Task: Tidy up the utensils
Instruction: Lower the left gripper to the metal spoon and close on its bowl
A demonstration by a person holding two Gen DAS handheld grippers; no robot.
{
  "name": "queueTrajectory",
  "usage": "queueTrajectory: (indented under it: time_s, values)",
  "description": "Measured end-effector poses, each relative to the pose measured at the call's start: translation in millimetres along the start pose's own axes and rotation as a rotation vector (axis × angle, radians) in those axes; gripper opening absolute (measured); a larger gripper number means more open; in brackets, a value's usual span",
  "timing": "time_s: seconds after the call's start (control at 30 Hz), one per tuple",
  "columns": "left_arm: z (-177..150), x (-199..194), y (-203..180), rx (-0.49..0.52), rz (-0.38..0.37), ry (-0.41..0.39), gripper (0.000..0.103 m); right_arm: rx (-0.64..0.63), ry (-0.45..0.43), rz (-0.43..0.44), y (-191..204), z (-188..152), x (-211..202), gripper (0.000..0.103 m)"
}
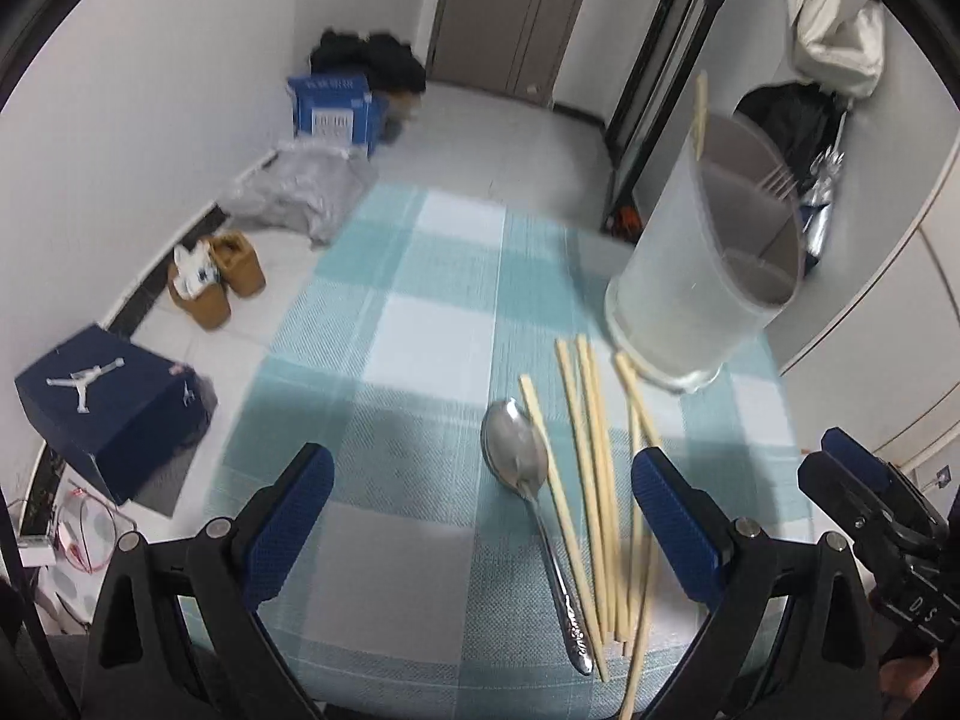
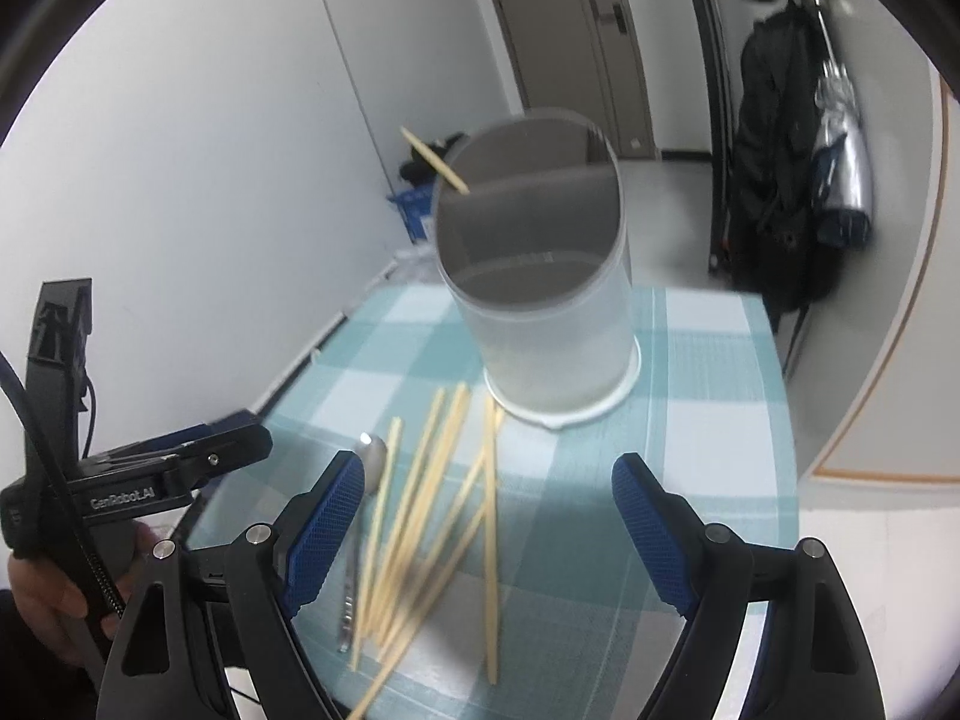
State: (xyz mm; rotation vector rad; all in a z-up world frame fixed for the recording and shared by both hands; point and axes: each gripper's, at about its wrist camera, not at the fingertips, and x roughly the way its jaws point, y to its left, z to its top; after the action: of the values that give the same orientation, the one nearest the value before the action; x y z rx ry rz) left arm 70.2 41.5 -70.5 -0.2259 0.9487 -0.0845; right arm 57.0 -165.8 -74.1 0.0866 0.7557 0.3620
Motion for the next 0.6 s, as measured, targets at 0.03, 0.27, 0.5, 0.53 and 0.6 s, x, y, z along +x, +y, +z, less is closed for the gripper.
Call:
queueTrajectory:
  time_s: [0.03,0.27,0.5,0.53,0.6]
  values:
    - [-1,6,0,-0.004,0.001,0.022,0.098,0.002,0.011,-0.002,-1,-2,5,0.085]
    - [0,37,-1,-0.008,0.048,0.148,0.098,0.005,0.063,-0.054,-11,-3,24,0.085]
    - [0,48,-2,-0.028,0.094,0.215,0.098,0.041,0.075,-0.051,-24,1,28,0.085]
    - [1,47,-5,-0.015,0.105,0.204,0.098,0.039,0.073,-0.047,-25,2,29,0.085]
    - [1,48,-10,0.009,0.124,0.218,0.098,0.035,0.077,-0.05,-25,3,29,0.085]
